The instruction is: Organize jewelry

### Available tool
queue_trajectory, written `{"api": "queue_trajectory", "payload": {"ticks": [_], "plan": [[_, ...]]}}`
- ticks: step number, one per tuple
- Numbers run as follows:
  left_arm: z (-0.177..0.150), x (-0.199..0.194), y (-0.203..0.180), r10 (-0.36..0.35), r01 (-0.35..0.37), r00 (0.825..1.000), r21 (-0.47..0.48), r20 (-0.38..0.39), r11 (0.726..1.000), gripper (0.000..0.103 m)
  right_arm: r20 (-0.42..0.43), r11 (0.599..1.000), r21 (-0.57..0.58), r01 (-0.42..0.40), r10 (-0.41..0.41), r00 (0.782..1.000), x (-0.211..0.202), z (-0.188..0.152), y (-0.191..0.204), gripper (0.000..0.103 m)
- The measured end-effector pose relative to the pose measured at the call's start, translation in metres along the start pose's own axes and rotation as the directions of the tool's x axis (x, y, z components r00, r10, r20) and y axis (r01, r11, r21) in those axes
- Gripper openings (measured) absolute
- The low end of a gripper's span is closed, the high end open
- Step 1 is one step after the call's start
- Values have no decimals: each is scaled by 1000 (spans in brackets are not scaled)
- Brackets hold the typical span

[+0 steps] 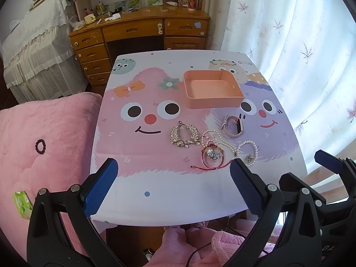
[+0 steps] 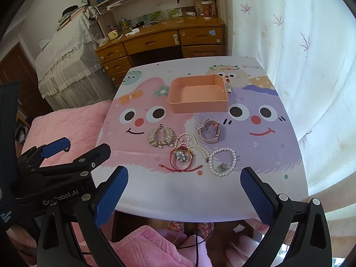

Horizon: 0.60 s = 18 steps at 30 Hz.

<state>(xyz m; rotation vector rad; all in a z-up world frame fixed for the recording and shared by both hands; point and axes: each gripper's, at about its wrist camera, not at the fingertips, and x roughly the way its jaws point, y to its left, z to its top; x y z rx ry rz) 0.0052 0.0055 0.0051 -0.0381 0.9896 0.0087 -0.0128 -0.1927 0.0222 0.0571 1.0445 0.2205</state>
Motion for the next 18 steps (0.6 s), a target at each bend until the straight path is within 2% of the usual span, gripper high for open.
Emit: {"api": "queue_trajectory", "payload": {"ticks": [18], "plan": [[0, -1, 1, 0, 0, 1000, 0, 1, 1000, 100, 2, 1000, -4, 7, -7, 1000, 2, 1, 1, 102]]}}
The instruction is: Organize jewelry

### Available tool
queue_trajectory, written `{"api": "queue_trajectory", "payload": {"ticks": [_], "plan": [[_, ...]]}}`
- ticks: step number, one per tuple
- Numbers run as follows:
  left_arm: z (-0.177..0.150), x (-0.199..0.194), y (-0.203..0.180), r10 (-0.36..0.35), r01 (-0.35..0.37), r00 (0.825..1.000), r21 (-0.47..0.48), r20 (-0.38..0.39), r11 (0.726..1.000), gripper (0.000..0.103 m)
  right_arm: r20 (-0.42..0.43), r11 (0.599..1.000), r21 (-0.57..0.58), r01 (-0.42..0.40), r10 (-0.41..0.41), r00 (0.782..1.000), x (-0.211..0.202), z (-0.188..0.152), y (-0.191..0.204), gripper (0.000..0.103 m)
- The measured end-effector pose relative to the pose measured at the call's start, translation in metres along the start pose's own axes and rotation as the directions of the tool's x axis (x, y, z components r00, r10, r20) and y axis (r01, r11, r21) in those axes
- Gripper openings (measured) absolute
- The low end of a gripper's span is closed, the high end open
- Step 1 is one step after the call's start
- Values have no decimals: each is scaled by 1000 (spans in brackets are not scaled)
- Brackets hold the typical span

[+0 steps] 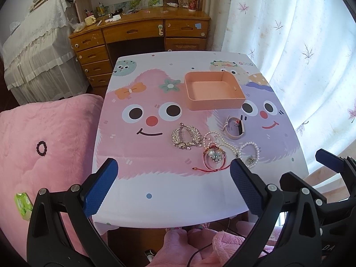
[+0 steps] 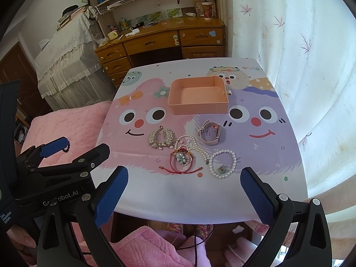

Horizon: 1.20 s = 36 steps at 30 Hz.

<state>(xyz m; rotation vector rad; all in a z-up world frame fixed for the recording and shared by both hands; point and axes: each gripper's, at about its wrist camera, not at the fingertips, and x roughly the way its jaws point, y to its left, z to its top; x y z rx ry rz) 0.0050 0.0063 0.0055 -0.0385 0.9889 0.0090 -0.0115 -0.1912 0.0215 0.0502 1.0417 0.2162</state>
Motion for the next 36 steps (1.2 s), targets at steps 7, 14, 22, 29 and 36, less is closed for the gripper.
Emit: {"api": "queue_trajectory", "payload": {"ticks": [7, 14, 22, 29, 36], "plan": [[0, 0, 0, 2, -2, 1000, 0, 1, 1000, 100, 0, 1000, 0, 1, -1, 1000, -1, -1, -1, 102], [1, 0, 1, 4, -4, 1000, 0, 1, 1000, 100, 1, 1000, -1, 0, 0, 1000, -4, 3, -1, 102], [0, 0, 1, 3, -3, 1000, 1, 2, 1000, 100, 1, 1000, -2, -2, 2, 1000, -3, 3, 0, 102], [0, 1, 2, 11, -11, 1000, 0, 7, 1000, 100, 12, 1000, -15, 3, -3, 1000, -8, 11, -5, 102], [-3, -3, 1, 26, -25, 999, -19, 22, 999, 100, 35, 999, -48, -8, 10, 999, -16, 7, -14, 102]]}}
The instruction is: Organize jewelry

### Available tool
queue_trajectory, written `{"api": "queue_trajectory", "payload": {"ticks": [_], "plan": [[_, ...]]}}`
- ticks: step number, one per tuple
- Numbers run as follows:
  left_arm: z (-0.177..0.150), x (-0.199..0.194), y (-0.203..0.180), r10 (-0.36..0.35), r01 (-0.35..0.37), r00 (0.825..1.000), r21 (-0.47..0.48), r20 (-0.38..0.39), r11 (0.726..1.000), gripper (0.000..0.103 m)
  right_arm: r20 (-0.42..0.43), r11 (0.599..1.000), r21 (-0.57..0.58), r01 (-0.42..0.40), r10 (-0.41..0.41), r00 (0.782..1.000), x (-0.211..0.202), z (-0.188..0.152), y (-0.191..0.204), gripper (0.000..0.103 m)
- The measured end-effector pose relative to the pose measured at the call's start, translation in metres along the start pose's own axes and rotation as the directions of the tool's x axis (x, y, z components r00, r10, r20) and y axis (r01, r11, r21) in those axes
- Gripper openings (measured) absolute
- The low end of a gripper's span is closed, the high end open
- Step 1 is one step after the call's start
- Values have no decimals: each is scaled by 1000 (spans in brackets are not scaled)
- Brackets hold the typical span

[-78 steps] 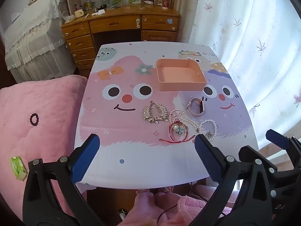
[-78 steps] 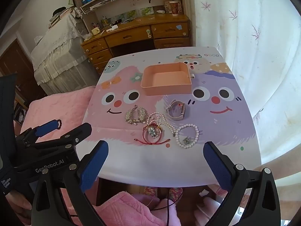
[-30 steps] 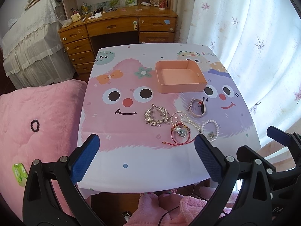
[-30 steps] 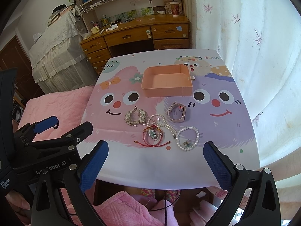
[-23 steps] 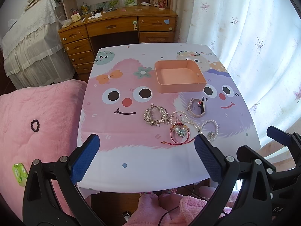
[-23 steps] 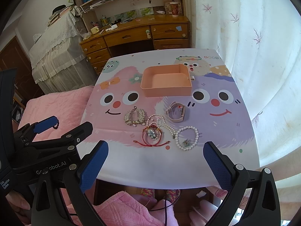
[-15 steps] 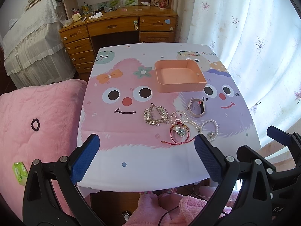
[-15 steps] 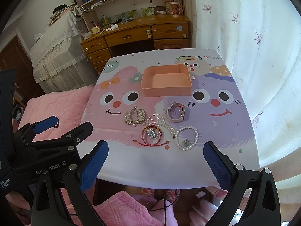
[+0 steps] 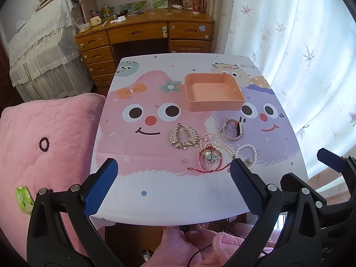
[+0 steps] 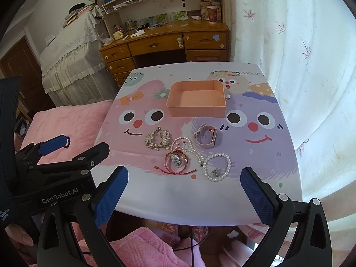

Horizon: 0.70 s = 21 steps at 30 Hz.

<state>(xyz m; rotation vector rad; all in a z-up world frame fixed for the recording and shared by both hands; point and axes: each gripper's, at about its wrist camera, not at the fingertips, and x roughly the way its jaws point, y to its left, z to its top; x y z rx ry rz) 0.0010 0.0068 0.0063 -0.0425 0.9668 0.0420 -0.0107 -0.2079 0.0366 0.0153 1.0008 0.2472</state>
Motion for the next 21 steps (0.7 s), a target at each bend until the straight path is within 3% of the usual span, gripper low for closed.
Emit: {"api": "queue_trajectory", "payload": {"ticks": [4, 8, 13, 17, 21], "plan": [[-9, -1, -10, 15, -15, 1000, -22, 8, 1000, 100, 25, 1000, -9, -18, 18, 1000, -7, -7, -8, 102], [-20, 2, -1, 5, -6, 1000, -106, -10, 994, 100, 33, 999, -25, -35, 36, 999, -8, -15, -18, 102], [-40, 6, 4, -13, 4, 999, -165, -51, 986, 100, 115, 999, -39, 13, -8, 993, -11, -28, -42, 102], [-49, 7, 6, -29, 16, 998, -186, -63, 982, 100, 128, 990, -111, 83, -69, 989, 6, -42, -58, 102], [-47, 15, 6, -70, 56, 994, -160, -85, 986, 100, 110, 977, -211, 44, -21, 994, 30, -61, -65, 102]]}}
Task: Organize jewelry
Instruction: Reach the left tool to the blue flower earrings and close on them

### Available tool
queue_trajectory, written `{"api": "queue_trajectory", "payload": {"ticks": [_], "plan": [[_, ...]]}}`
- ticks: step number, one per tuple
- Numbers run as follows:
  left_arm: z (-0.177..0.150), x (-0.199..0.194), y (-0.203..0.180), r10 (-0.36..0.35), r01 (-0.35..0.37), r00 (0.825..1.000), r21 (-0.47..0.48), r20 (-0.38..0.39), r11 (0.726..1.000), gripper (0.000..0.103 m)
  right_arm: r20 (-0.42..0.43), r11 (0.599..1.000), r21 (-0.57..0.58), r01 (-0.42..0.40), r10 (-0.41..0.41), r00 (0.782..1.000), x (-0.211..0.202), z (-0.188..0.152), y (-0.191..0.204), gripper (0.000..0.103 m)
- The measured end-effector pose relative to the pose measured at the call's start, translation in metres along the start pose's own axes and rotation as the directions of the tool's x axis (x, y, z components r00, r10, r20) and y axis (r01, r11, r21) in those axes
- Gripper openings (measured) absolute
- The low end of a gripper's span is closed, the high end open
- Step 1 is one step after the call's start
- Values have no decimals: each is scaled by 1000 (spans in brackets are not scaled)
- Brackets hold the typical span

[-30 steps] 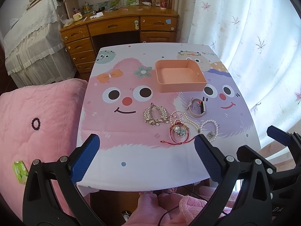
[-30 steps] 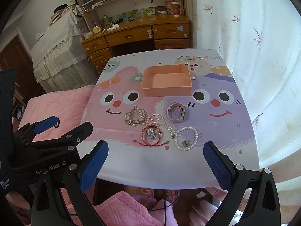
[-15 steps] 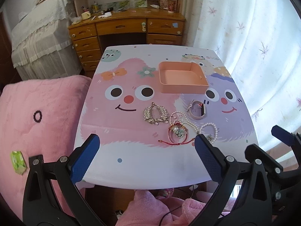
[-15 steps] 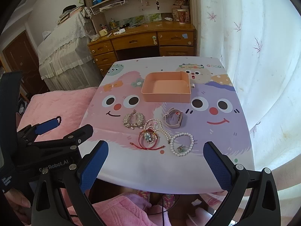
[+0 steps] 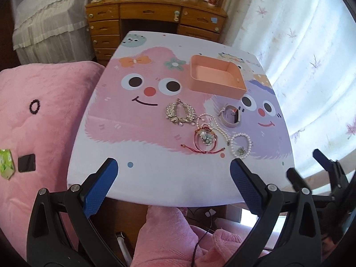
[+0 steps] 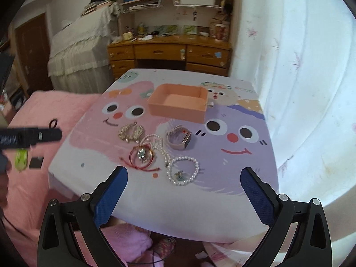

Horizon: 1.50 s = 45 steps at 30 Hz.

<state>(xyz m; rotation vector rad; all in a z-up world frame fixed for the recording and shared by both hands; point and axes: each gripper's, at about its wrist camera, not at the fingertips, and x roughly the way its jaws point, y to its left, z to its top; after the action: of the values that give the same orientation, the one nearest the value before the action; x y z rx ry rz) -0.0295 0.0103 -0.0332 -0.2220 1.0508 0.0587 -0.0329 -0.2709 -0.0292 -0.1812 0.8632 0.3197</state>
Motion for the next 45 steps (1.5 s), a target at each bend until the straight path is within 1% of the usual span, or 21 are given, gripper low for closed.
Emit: {"api": "queue_trajectory", "payload": {"ticks": [4, 6, 8, 10, 12, 13, 14, 16, 17, 18, 20, 23, 24, 25, 27, 31, 33, 35, 40, 42, 45], "plan": [[7, 20, -12, -36, 41, 998, 107, -44, 993, 100, 13, 996, -33, -78, 79, 997, 29, -24, 4, 102], [9, 33, -20, -47, 57, 997, 167, -66, 984, 100, 2, 993, -43, -110, 110, 994, 47, -33, 7, 101], [10, 48, -28, -72, 87, 994, 212, -78, 973, 100, -5, 989, -54, -135, 135, 991, 65, -37, 10, 94], [12, 64, -35, -105, 120, 992, 244, -76, 962, 98, -25, 986, -68, -153, 151, 988, 83, -38, 14, 77], [15, 83, -43, -133, 142, 990, 285, -52, 948, 90, -36, 983, -83, -161, 159, 987, 102, -39, 18, 68], [15, 90, -46, -140, 145, 989, 301, -40, 943, 85, -48, 984, -84, -158, 154, 987, 111, -39, 19, 66], [16, 99, -51, -152, 150, 988, 327, -20, 933, 82, -60, 984, -84, -154, 149, 987, 118, -38, 20, 65], [17, 112, -59, -162, 139, 986, 382, 28, 913, 79, -101, 984, -86, -153, 144, 984, 139, -40, 22, 58], [17, 120, -64, -156, 124, 987, 425, 42, 897, 78, -115, 984, -91, -153, 142, 983, 146, -40, 23, 56], [17, 126, -68, -149, 114, 988, 456, 41, 882, 75, -127, 983, -97, -157, 144, 981, 154, -40, 24, 54], [15, 142, -78, -147, 112, 989, 525, 26, 844, 62, -147, 979, -121, -162, 144, 979, 165, -41, 27, 52], [11, 163, -88, -129, 100, 992, 596, 7, 797, 52, -153, 978, -146, -147, 125, 980, 179, -39, 28, 49], [8, 166, -90, -129, 99, 992, 610, 4, 786, 50, -154, 979, -141, -144, 122, 981, 183, -39, 27, 48], [6, 173, -93, -124, 100, 992, 628, -6, 772, 45, -155, 981, -135, -139, 118, 981, 184, -38, 24, 47], [3, 185, -97, -118, 115, 992, 643, -38, 757, 39, -166, 985, -115, -130, 110, 980, 195, -35, 19, 43], [-1, 198, -101, -111, 138, 990, 656, -83, 742, 25, -196, 989, -66, -130, 115, 974, 208, -30, 9, 41], [0, 203, -99, -111, 157, 988, 643, -111, 750, 23, -211, 990, -48, -131, 118, 970, 214, -30, 5, 40], [1, 208, -97, -112, 171, 985, 631, -132, 757, 18, -224, 990, -34, -137, 126, 966, 222, -29, 3, 40], [2, 218, -99, -97, 181, 981, 632, -166, 753, 18, -230, 990, -23, -142, 133, 964, 220, -33, 2, 30], [2, 221, -100, -99, 182, 981, 639, -165, 747, 18, -233, 989, -17, -146, 138, 963, 222, -31, 1, 28], [3, 221, -101, -97, 181, 981, 638, -166, 749, 17, -238, 988, -23, -150, 140, 961, 223, -30, 1, 26]]}}
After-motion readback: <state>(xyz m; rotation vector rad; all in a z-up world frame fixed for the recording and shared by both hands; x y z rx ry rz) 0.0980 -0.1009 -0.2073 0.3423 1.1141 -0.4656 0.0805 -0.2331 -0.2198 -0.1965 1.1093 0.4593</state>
